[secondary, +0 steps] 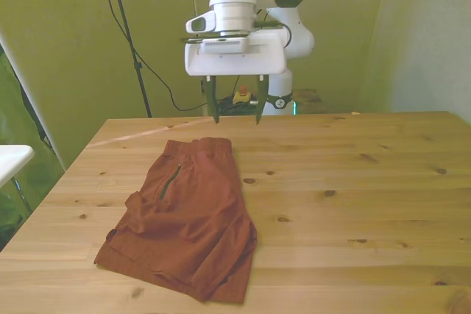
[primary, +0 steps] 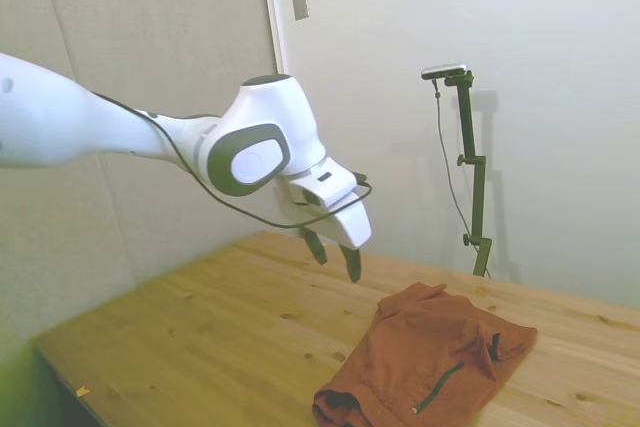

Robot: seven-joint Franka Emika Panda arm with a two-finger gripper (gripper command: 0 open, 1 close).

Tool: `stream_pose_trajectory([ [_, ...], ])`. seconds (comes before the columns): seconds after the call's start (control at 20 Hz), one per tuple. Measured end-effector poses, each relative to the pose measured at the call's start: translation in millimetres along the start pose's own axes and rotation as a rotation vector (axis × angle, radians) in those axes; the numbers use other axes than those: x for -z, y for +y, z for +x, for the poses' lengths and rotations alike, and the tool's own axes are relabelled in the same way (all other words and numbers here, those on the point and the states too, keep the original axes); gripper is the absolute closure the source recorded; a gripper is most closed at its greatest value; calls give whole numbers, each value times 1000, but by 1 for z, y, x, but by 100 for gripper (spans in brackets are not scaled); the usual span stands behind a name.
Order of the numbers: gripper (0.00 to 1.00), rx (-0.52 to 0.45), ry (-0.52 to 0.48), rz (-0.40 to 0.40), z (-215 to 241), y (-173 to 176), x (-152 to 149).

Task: Unfold the shorts

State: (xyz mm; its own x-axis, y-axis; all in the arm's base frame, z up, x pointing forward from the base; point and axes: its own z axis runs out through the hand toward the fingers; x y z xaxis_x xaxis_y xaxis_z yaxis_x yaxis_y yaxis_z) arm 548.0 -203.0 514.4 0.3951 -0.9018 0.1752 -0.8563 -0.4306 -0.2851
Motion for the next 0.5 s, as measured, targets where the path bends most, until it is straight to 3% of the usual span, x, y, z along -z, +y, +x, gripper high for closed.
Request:
stream_pose_trajectory([
  [0.15, 0, -66, 33, 10, 49, -4, -22],
  [0.3, 0, -89, 56, 24, 57, -6, -19],
  [0.5, 0, -202, 109, 49, 99, 11, -32],
])
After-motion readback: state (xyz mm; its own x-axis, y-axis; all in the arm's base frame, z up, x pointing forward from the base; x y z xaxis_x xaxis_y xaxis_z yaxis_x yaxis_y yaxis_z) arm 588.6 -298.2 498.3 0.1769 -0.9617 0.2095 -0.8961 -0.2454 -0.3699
